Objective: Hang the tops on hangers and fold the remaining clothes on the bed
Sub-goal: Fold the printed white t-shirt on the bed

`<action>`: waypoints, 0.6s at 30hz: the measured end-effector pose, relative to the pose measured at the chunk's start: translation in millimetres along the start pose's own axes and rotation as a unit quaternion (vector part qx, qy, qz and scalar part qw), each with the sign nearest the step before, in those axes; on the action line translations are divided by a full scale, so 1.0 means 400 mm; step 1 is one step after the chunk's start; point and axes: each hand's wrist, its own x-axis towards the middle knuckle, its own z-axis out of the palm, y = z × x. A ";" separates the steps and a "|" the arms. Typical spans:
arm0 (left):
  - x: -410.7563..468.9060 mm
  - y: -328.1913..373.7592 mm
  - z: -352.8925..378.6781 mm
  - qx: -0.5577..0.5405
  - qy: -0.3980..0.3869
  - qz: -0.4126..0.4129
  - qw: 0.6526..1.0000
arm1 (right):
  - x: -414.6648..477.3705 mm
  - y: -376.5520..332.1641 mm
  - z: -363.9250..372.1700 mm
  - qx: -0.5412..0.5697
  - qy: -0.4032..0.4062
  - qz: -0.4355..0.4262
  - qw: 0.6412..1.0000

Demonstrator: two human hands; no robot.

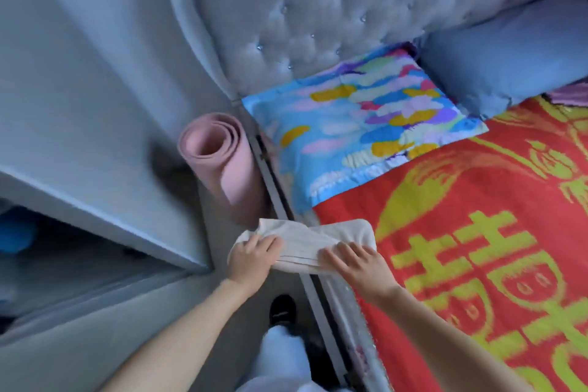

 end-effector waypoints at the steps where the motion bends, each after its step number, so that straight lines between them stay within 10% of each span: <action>1: -0.041 -0.030 -0.026 0.017 -0.005 -0.020 1.000 | 0.034 -0.028 0.001 0.009 0.000 -0.032 0.999; 10: -0.401 -0.218 -0.301 0.124 0.010 -0.233 0.965 | 0.371 -0.353 -0.038 0.034 0.026 -0.290 0.956; 18: -0.631 -0.369 -0.320 0.150 -0.018 -0.277 0.949 | 0.478 -0.611 0.012 0.039 -0.003 -0.346 0.938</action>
